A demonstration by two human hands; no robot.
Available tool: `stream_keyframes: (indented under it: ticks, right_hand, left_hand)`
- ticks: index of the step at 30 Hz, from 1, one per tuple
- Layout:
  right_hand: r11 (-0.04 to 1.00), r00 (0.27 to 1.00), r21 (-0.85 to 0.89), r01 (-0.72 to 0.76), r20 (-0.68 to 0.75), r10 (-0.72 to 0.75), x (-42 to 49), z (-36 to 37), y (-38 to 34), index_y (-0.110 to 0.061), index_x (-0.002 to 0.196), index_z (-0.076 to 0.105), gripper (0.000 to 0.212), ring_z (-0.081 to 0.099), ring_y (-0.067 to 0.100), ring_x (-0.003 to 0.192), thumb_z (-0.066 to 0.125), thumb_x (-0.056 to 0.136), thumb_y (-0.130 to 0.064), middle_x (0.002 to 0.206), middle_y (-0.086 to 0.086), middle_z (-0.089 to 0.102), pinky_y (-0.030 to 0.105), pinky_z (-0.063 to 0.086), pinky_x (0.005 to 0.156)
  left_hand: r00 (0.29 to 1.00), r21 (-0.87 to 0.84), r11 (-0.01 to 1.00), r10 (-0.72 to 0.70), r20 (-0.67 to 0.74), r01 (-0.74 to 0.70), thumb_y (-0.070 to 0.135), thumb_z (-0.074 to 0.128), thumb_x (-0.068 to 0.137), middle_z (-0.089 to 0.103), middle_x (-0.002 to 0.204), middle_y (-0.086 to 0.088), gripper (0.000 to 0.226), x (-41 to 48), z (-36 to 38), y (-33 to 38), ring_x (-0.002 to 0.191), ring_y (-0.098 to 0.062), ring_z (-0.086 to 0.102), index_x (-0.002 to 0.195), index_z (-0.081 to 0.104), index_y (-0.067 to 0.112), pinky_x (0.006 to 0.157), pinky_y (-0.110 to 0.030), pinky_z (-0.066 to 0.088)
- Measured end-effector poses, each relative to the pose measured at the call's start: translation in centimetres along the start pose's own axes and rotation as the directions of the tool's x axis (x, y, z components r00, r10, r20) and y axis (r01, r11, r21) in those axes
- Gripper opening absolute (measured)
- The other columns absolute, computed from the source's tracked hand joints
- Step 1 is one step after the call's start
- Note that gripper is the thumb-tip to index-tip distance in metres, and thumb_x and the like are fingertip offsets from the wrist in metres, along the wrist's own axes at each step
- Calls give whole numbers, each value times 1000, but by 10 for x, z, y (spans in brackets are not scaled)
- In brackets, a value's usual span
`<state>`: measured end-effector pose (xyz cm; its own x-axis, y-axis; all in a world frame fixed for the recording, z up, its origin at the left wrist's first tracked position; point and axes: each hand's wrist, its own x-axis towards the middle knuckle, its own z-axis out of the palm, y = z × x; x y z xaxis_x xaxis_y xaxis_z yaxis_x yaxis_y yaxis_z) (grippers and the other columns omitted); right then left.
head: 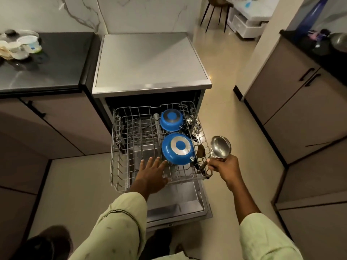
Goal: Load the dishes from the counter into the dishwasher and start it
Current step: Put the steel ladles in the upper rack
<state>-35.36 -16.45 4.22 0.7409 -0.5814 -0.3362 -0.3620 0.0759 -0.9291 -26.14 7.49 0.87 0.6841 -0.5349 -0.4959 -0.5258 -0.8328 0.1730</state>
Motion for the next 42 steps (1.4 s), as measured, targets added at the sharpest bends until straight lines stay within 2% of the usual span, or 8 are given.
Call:
stream_keyframes:
  ticks: [5,9,15,20,25,29,31,42]
  right_hand:
    - [1000,997,-28,-5,-73,3,33,6,-7,4,78,68,6,62,27,65,73,77,7,68,15,65,45,56,74]
    - [997,991,-79,-27,-130,17,66,14,-12,-7,70,69,15,63,28,65,76,76,5,66,12,67,52,56,77]
    - [995,978,-81,-58,-203,41,108,29,-9,-13,81,71,16,72,35,80,80,75,-1,78,11,73,55,58,82]
    - [991,979,-121,-51,-202,26,154,43,1,-17,80,71,16,70,23,74,81,75,-4,76,4,73,50,59,81]
    - [989,987,-149,-3,-160,-21,223,65,22,-19,81,71,15,71,25,78,81,76,-9,78,3,74,49,59,80]
    - [991,983,-121,55,-165,-75,267,81,44,-26,75,66,25,66,0,64,79,78,-5,72,-10,69,20,55,64]
    - [989,984,-126,75,-149,-93,283,86,57,-27,74,64,29,64,-3,61,78,79,-3,71,-13,67,12,50,59]
    - [976,997,-216,-4,-71,-12,324,96,114,-17,80,71,13,66,17,68,82,76,-10,74,0,71,32,55,66]
  left_hand:
    - [999,-32,999,-16,35,17,52,42,100,2,167,-7,75,37,-5,-18,152,-32,-3,159,4,26,119,-56,-4]
    - [997,-74,997,-3,74,9,51,43,100,1,166,-7,75,67,-10,-28,152,-32,-5,159,3,26,119,-56,-4]
    - [989,-54,998,-9,146,17,51,41,100,-2,166,-8,75,107,-10,-53,152,-34,-6,159,2,24,119,-57,-3]
    - [976,-13,999,-38,215,41,42,39,102,-7,166,-8,72,150,-4,-74,152,-33,-9,159,-1,24,121,-56,-3]
    - [968,60,995,-90,236,78,37,42,103,-8,166,-9,73,220,4,-93,152,-32,-9,158,-4,22,121,-56,-7]
    - [952,124,986,-142,270,112,38,42,102,-17,165,-5,76,278,23,-104,151,-30,-13,157,-10,27,121,-56,-7]
    - [936,166,979,-163,311,115,35,41,103,-19,164,-3,76,300,33,-104,151,-29,-14,157,-13,29,121,-56,-7]
    - [887,265,959,-209,412,103,39,37,103,-21,163,-11,77,335,61,-105,152,-29,-13,156,-18,27,121,-52,-8]
